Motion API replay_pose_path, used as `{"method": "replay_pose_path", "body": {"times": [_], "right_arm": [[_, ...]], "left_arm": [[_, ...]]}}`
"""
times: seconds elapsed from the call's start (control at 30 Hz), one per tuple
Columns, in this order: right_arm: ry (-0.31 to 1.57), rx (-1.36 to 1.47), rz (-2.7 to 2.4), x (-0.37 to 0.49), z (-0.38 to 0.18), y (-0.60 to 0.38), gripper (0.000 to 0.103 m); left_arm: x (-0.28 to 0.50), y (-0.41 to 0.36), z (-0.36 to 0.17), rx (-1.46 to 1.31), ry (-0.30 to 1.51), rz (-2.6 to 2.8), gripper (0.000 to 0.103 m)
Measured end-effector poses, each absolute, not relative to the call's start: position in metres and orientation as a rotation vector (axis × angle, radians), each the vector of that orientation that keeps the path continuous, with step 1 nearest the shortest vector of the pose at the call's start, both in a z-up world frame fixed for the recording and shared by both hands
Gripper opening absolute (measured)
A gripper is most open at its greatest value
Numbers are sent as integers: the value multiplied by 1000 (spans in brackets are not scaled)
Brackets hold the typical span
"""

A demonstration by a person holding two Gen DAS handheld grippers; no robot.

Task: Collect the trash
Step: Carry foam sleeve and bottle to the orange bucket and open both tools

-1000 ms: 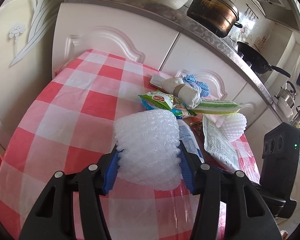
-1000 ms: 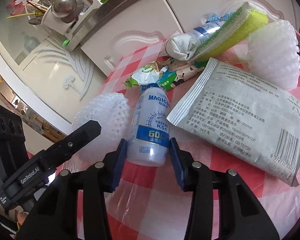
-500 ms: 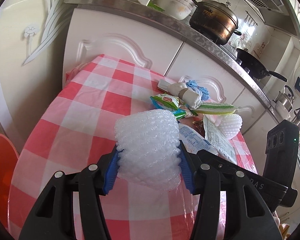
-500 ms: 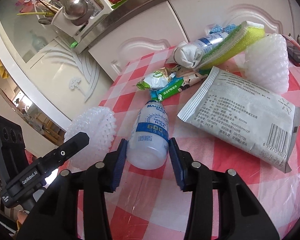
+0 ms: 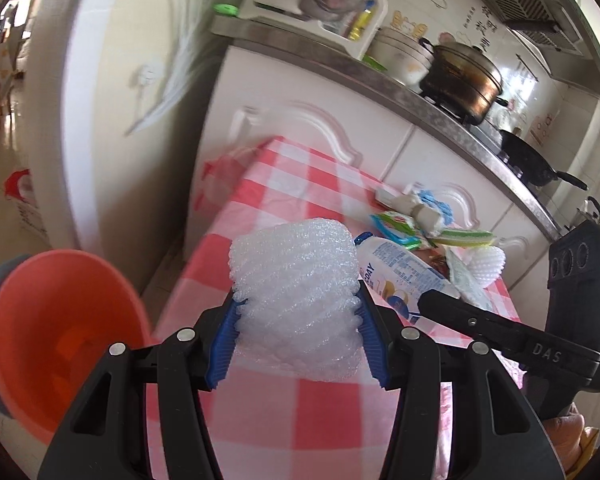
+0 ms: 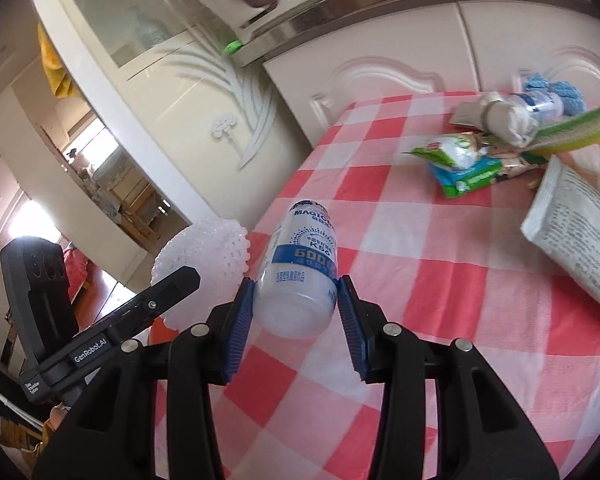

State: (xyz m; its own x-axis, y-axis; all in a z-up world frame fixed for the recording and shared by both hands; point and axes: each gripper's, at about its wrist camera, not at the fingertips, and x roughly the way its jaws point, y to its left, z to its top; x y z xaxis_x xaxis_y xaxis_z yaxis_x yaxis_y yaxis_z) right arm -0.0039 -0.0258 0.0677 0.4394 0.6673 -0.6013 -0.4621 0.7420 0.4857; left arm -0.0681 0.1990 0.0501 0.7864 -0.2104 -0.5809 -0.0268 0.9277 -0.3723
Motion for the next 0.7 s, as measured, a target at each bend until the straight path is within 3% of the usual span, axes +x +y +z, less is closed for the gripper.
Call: {"method": "replay_pose_path", "body": {"times": [0.33,0.7], "right_arm": [[949,130,960,-14,69,92,44],[1038,-25,1061,-24,44,183,45]], "left_arm": [[-105,301,28,-441,667,143,55],[-116,349,-16,-474,749,279,58]]}}
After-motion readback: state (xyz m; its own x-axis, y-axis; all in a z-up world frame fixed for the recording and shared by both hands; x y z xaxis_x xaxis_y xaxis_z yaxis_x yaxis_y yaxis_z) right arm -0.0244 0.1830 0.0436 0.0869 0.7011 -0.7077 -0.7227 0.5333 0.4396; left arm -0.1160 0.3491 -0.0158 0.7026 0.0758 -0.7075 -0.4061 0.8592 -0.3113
